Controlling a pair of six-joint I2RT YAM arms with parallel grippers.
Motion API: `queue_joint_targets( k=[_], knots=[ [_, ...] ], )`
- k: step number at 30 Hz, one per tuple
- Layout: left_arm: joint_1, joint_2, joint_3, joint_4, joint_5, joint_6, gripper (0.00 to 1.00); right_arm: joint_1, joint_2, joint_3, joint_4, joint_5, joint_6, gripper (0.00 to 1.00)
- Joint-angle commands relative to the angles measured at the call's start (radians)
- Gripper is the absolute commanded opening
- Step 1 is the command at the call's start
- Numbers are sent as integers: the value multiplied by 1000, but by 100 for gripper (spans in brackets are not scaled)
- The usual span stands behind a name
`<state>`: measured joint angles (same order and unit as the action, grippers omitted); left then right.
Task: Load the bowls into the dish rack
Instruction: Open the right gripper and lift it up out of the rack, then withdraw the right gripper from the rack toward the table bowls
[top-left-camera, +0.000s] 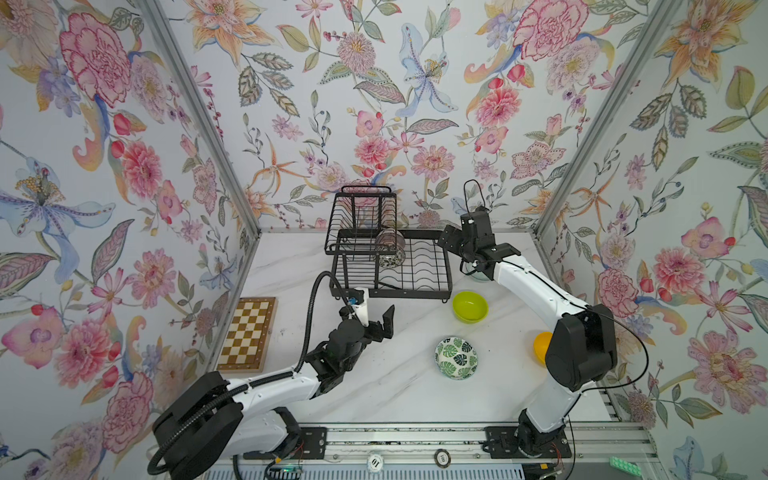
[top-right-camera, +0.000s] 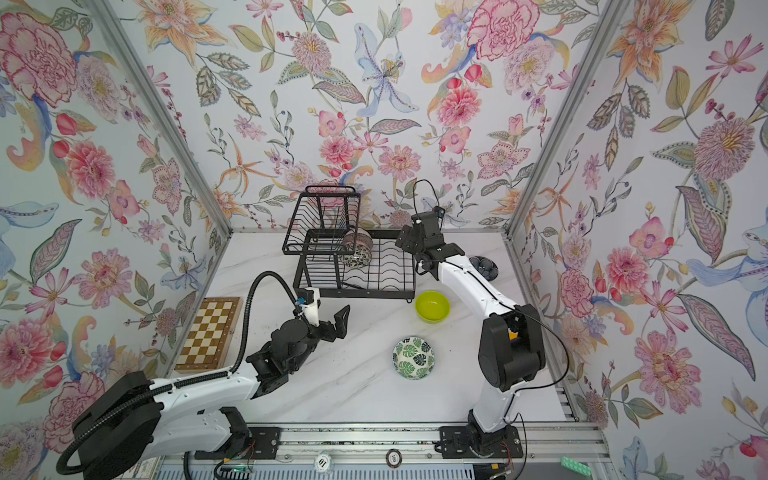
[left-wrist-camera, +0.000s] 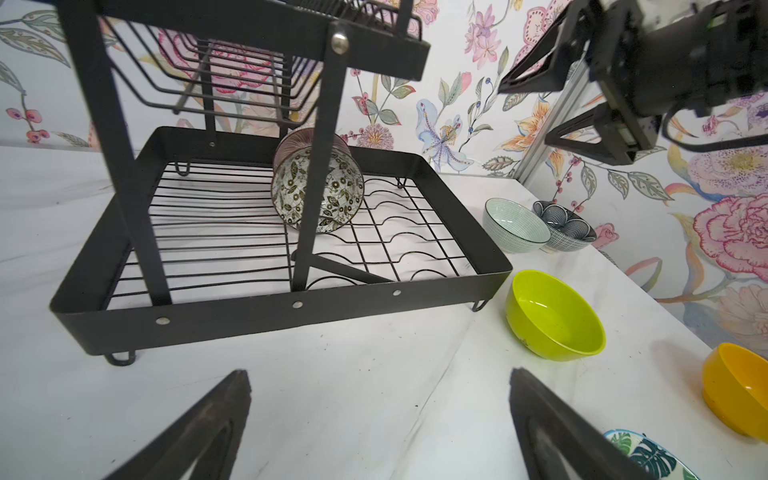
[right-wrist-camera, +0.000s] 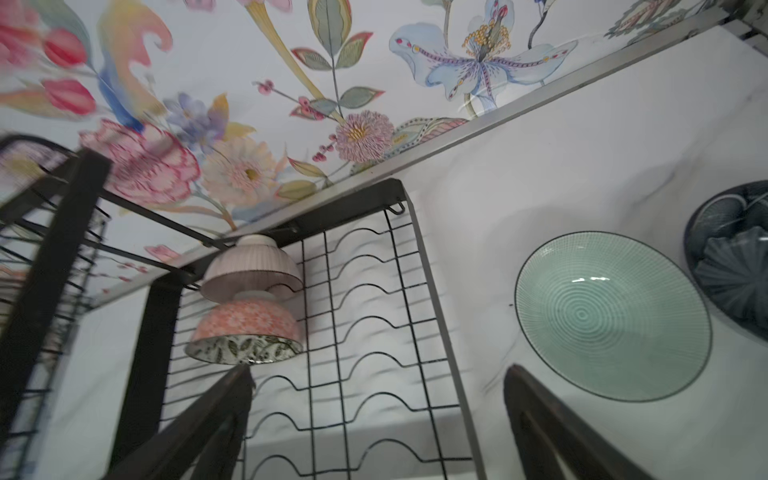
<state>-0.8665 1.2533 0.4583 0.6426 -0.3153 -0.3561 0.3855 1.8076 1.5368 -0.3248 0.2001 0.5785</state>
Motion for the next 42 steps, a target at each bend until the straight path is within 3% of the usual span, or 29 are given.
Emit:
queue_joint_targets(
  k=[1, 12, 20, 26, 34, 42],
  knots=[
    [-19, 44, 52, 40, 9, 20, 99, -18, 76, 57, -154, -52, -156, 85],
    [-42, 95, 74, 32, 1, 6, 99, -48, 213, 88, -193, -145, -237, 57],
    [-45, 97, 92, 8, 4, 5, 99, -56, 267, 103, -203, -138, -354, 37],
    [-43, 94, 94, -10, 2, 4, 99, -51, 312, 149, -233, -129, -428, 30],
    [-47, 67, 71, -26, -18, -3, 99, -1, 344, 172, -217, -69, -560, 7],
    [-48, 18, 37, -53, -46, -9, 99, 41, 366, 196, -192, -23, -636, 0]
  ],
)
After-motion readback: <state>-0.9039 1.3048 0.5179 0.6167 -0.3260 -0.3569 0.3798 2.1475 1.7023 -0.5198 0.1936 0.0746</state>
